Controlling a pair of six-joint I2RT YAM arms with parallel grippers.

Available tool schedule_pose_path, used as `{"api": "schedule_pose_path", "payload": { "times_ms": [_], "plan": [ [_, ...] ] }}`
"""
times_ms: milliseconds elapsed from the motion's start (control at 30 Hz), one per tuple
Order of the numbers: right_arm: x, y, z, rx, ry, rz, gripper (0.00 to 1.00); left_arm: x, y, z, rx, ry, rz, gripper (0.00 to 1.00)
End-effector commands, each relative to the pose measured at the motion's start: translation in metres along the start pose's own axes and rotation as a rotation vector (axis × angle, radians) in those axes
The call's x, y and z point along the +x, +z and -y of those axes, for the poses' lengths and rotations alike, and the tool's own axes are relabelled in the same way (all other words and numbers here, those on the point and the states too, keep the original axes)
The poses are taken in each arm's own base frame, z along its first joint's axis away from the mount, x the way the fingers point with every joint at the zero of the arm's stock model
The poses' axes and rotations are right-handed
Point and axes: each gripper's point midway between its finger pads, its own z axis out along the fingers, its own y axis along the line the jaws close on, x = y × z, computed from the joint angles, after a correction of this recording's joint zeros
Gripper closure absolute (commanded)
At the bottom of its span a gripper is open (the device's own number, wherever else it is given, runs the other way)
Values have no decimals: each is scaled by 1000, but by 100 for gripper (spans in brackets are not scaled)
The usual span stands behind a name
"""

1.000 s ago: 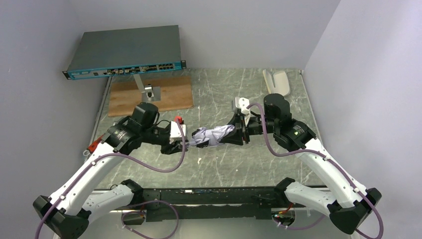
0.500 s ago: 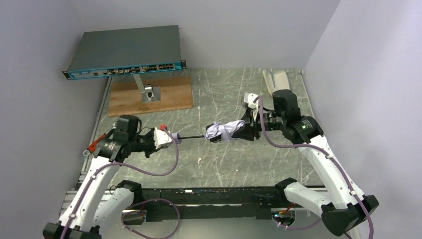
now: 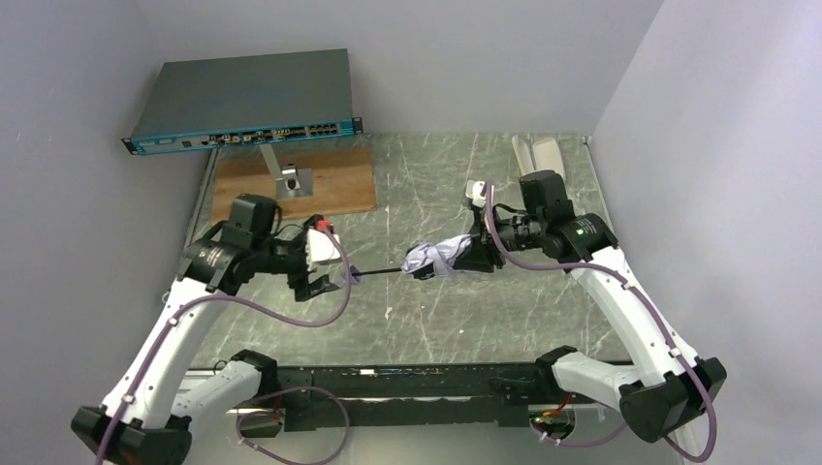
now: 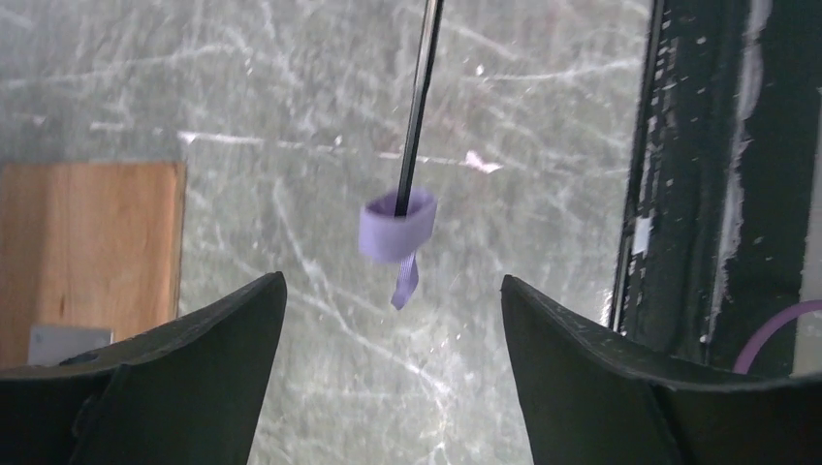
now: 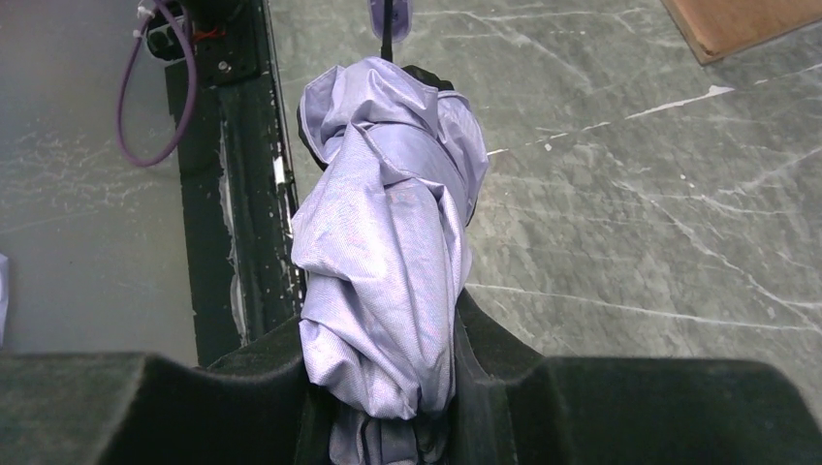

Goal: Open the umbrella

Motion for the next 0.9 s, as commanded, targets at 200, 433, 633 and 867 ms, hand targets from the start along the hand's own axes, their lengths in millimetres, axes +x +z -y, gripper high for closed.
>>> {"api": "schedule_pose_path", "payload": {
  "times_ms": [200,433,633,867],
  "plan": [
    [-45,-5,-17,-15,-123,73,100,-34,50,20,157,106,-56,24],
    [-55,-11,-27,2,-149,74,100,-11,82,9,108,172,-218,51],
    [-48,-25,-17,60,-142,-2,100,72,68,13,98,200,-469,81],
    [-39,-54,-22,90,-138,7,100,209,-6,15,-13,177,-673,60]
  ]
}}
